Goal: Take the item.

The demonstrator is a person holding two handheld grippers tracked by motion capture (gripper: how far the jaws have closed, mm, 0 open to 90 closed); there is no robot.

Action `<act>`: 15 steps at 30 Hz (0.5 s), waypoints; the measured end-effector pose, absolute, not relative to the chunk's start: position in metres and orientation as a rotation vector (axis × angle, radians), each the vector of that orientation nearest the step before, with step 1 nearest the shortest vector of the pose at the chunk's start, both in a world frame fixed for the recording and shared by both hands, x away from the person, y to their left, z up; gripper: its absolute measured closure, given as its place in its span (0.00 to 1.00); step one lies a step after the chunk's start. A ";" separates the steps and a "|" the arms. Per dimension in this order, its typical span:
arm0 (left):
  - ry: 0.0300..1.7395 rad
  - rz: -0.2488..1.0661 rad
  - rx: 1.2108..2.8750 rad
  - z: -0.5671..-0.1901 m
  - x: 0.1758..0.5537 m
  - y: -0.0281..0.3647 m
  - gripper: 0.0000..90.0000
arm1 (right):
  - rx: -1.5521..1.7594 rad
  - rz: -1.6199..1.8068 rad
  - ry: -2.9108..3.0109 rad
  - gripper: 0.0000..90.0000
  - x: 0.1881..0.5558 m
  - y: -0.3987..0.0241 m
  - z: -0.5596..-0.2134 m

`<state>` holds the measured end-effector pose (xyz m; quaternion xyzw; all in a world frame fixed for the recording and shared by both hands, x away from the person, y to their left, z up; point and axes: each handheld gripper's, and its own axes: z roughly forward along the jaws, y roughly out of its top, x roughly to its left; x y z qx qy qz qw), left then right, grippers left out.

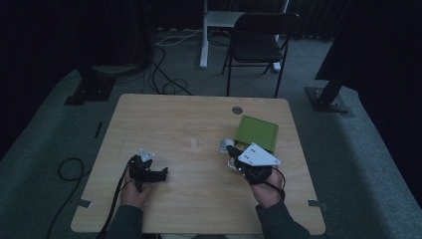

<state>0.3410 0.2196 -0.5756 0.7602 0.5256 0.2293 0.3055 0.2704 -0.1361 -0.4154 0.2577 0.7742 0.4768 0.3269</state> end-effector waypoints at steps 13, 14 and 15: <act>1.392 0.607 2.010 -0.576 0.341 0.219 0.03 | 0.679 1.246 2.032 1.00 0.280 -0.129 -0.419; 1.392 0.607 2.010 -0.576 0.341 0.219 0.03 | 0.678 1.249 2.033 1.00 0.281 -0.129 -0.419; 1.391 0.607 2.012 -0.576 0.341 0.220 0.03 | 0.684 1.251 2.035 1.00 0.282 -0.129 -0.419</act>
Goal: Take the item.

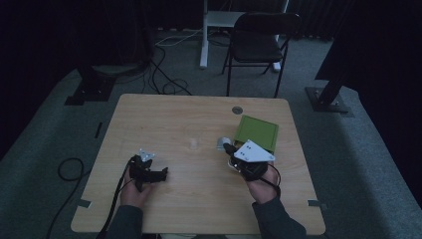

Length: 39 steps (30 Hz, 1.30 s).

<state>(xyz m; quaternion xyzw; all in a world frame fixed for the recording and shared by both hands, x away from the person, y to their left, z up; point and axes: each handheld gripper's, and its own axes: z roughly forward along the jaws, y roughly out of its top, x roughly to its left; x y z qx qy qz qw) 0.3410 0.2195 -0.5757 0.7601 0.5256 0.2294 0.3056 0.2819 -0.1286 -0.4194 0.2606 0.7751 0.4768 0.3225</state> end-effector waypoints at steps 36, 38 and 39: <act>1.389 0.606 2.018 -0.575 0.341 0.220 0.03 | 0.655 1.311 2.049 1.00 0.316 -0.097 -0.420; 1.390 0.606 2.018 -0.575 0.341 0.220 0.03 | 0.657 1.313 2.048 1.00 0.319 -0.096 -0.420; 1.390 0.606 2.018 -0.575 0.341 0.220 0.03 | 0.659 1.315 2.047 1.00 0.320 -0.095 -0.420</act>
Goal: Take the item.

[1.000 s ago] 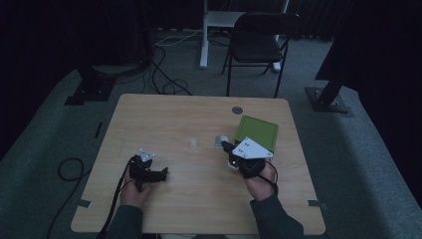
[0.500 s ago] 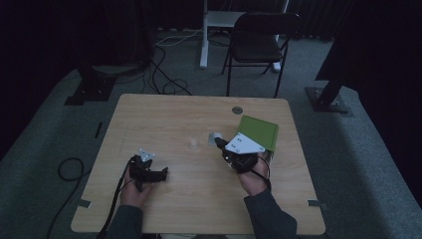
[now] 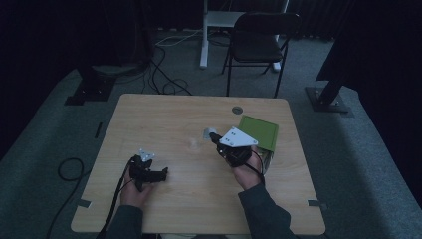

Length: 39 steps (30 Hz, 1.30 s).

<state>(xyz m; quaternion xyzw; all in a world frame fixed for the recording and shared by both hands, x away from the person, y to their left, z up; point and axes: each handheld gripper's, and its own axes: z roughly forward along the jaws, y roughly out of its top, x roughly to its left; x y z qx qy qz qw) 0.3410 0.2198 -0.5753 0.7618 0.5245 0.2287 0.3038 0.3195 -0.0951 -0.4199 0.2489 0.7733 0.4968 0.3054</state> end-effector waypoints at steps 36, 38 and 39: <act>1.391 0.605 2.017 -0.575 0.341 0.220 0.03 | 0.642 1.324 2.043 1.00 0.357 -0.072 -0.418; 1.391 0.605 2.016 -0.575 0.341 0.220 0.03 | 0.641 1.321 2.043 1.00 0.358 -0.071 -0.419; 1.391 0.605 2.017 -0.575 0.341 0.220 0.03 | 0.641 1.322 2.043 1.00 0.359 -0.070 -0.419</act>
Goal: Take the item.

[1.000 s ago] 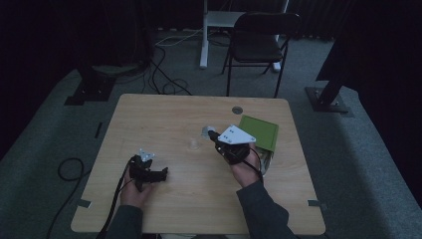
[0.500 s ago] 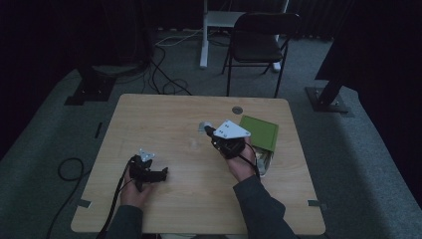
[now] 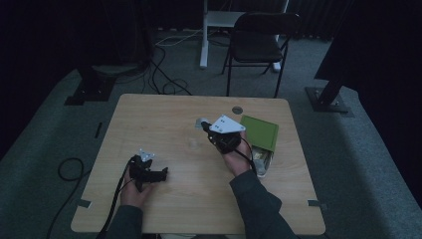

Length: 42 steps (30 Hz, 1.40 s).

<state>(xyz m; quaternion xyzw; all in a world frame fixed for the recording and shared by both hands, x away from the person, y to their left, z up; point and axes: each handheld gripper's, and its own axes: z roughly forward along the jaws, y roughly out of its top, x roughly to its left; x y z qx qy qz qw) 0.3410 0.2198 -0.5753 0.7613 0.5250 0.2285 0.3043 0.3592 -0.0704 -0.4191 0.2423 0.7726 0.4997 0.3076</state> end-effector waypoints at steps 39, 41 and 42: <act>1.391 0.607 2.013 -0.576 0.341 0.220 0.03 | 0.672 1.338 2.109 1.00 0.394 -0.036 -0.443; 1.391 0.607 2.012 -0.576 0.341 0.220 0.03 | 0.676 1.335 2.118 1.00 0.395 -0.035 -0.446; 1.391 0.607 2.012 -0.576 0.341 0.220 0.03 | 0.676 1.335 2.118 1.00 0.395 -0.035 -0.446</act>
